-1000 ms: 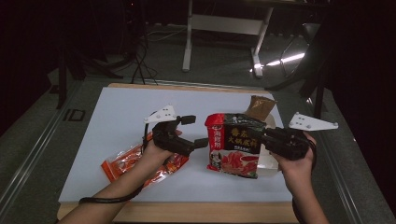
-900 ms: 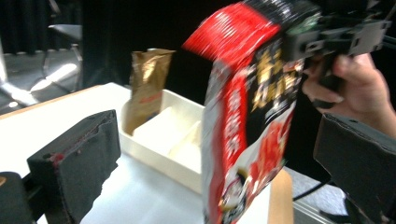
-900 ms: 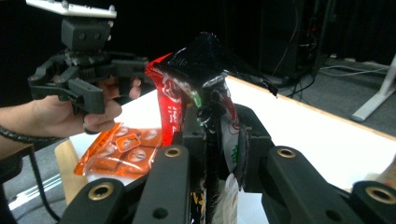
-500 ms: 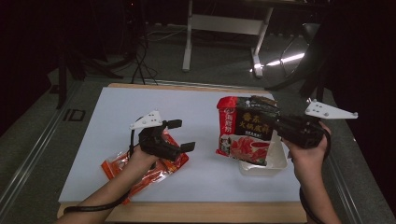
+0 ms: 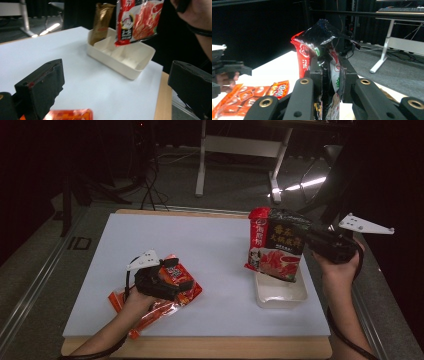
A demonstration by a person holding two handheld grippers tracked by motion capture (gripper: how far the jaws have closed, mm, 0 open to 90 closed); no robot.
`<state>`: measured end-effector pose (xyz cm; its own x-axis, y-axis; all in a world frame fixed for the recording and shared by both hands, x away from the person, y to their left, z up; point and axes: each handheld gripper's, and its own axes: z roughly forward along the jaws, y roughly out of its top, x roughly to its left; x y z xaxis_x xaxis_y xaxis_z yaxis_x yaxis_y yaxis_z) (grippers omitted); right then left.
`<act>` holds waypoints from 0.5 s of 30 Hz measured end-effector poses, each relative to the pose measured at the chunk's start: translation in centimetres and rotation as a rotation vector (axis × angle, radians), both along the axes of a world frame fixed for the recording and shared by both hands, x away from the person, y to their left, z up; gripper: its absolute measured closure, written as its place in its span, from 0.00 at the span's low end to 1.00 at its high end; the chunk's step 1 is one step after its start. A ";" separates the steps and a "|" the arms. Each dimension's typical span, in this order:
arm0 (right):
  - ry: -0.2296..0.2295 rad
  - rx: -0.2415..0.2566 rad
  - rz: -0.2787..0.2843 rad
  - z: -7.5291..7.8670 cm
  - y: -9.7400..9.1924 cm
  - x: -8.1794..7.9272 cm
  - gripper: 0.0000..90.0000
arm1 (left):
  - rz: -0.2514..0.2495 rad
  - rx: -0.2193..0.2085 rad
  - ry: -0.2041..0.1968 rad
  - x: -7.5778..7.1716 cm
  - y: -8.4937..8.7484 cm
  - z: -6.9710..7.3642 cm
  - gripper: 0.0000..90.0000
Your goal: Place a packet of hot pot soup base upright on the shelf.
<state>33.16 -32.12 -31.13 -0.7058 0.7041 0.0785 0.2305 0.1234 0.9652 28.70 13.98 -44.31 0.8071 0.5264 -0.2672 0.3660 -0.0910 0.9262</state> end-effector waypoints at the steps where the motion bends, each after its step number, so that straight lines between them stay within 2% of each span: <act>1: -0.004 -0.002 -0.006 0.0 -0.3 0.3 0.86 | 0.003 -0.007 0.006 0.0 0.2 -0.2 0.01; 5: -0.002 0.008 -0.018 -0.3 -1.3 1.0 0.85 | 0.015 -0.010 0.009 -0.4 0.9 -0.9 0.01; 10: 0.021 0.015 -0.042 -1.1 -2.4 2.3 0.86 | 0.010 -0.017 0.023 -0.9 1.5 -2.0 0.01; 12: 0.027 0.017 -0.049 -1.3 -2.5 2.5 0.86 | 0.010 -0.017 0.023 -0.9 1.5 -2.0 0.01; 13: 0.027 0.017 -0.049 -1.3 -2.5 2.5 0.85 | 0.009 0.001 0.031 -1.0 1.7 -2.5 0.01; 15: 0.030 0.003 -0.053 -2.0 -3.0 3.3 0.85 | 0.016 0.008 0.035 -1.2 2.0 -2.8 0.01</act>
<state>36.50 -35.09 -33.10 -0.6650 0.7400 0.1009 0.2654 0.1079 0.9581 27.54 15.95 -47.13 0.7888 0.5417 -0.2905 0.3993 -0.0923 0.9122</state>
